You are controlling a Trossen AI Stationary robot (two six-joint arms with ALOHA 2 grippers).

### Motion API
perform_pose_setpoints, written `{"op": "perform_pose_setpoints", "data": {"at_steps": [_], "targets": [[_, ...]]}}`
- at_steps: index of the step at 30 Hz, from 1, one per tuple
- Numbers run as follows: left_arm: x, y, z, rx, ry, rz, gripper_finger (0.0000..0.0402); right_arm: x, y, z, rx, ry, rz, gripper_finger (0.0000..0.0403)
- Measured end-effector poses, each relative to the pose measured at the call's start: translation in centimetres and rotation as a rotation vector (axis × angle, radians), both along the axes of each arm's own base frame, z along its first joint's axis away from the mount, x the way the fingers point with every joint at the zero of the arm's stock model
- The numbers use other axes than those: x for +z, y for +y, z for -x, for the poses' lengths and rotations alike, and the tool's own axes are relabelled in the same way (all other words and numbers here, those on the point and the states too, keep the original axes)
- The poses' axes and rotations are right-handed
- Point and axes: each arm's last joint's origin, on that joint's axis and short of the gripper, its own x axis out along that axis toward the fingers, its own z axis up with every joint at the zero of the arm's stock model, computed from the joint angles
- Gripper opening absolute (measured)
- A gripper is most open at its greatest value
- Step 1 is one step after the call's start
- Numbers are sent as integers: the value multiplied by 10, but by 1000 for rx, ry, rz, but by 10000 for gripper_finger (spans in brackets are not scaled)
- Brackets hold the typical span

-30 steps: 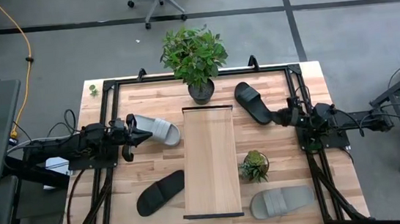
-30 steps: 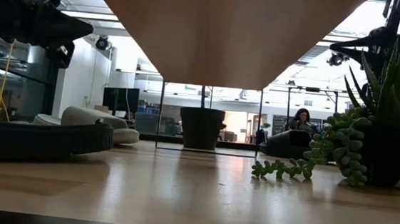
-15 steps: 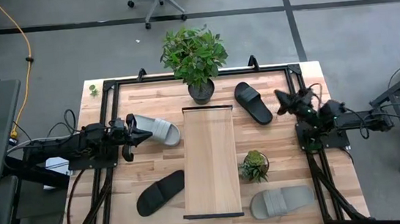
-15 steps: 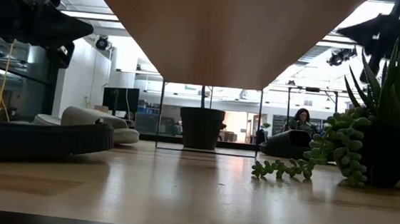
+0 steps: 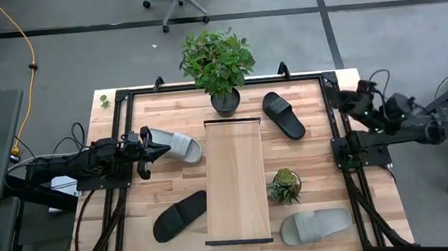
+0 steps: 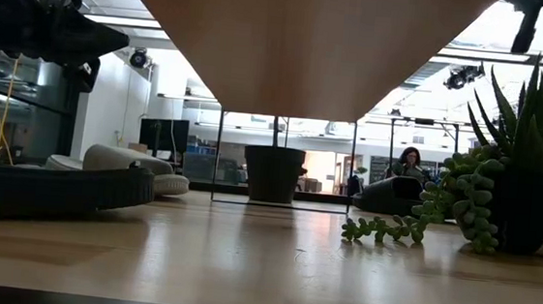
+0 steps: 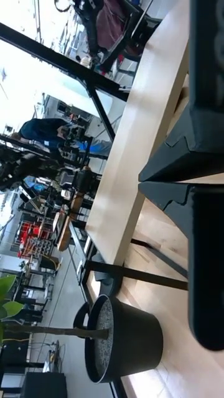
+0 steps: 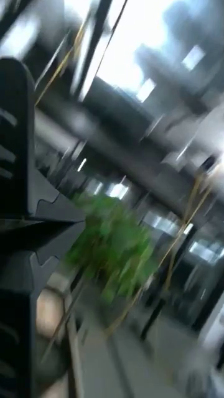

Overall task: Pick and place slides into the shelf
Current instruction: Put the top black slide into the shelf

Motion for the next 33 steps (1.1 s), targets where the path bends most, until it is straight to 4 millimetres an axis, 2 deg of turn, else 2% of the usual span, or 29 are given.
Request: {"op": "perform_pose_setpoints", "data": {"at_steps": [5, 8, 12, 15, 18, 25, 33], "targets": [[0, 0, 0, 0, -5, 23, 1, 26, -2, -10, -102, 232, 43, 0], [0, 0, 0, 0, -4, 24, 1, 44, -5, -13, -240, 355, 126, 0], [0, 1, 0, 17, -13, 56, 1, 73, -7, -7, -371, 419, 210, 0], [0, 1, 0, 37, -24, 88, 1, 91, -7, -1, -380, 481, 303, 0], [1, 2, 0, 60, -35, 102, 1, 104, -7, 7, -372, 526, 319, 0], [2, 3, 1, 103, -51, 102, 1, 114, -6, 20, -289, 615, 242, 0], [3, 3, 1, 116, -54, 102, 1, 109, -5, 16, -241, 653, 185, 0]]}}
